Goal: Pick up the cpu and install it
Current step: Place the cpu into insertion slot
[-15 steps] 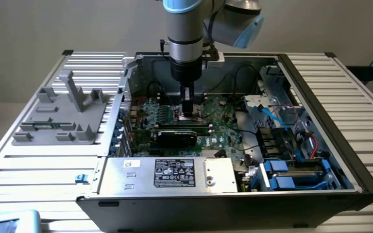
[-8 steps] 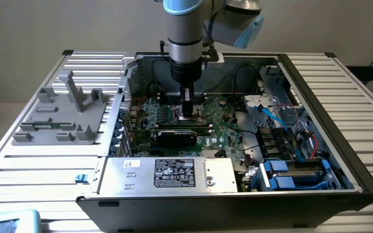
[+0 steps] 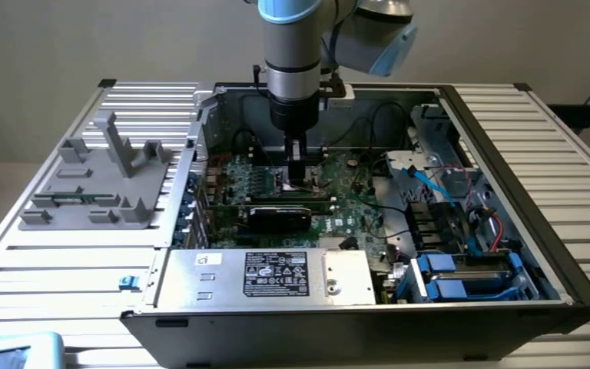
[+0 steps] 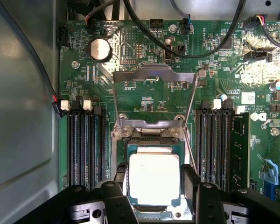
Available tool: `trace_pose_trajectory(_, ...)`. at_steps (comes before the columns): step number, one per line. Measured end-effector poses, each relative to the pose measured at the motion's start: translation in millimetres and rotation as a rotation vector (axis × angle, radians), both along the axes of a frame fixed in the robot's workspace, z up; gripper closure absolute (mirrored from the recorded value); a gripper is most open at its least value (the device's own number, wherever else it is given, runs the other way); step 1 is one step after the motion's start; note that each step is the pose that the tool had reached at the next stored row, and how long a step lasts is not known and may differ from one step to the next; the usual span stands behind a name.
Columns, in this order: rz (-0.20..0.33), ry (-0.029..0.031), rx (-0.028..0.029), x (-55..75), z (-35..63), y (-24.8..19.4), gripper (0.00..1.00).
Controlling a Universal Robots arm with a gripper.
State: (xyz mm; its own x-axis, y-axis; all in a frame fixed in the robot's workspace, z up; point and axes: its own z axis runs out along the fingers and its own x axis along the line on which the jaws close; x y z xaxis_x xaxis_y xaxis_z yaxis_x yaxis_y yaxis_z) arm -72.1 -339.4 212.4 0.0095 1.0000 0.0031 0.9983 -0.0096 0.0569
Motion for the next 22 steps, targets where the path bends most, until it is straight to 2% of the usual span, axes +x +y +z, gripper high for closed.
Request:
trace_pose_trajectory(3, 0.0, 0.0005, -0.0019, -0.1, -1.4, 0.2, 0.45)
trace_pose_trajectory(11, 0.0, 0.0018, -0.0006, -0.1, -5.7, 0.2, 0.45)
trace_pose_trajectory(14, 0.0, 0.0031, 0.0035, -0.1, -7.1, 0.2, 0.45)
trace_pose_trajectory(17, 0.0, 0.0036, 0.0111, -0.1, -8.1, 0.2, 0.45)
trace_pose_trajectory(19, 0.0, 0.004, 0.0181, -0.1, -8.4, -0.7, 0.45)
trace_pose_trajectory(22, 0.0, 0.005, 0.0184, -0.1, -8.6, -1.7, 0.45)
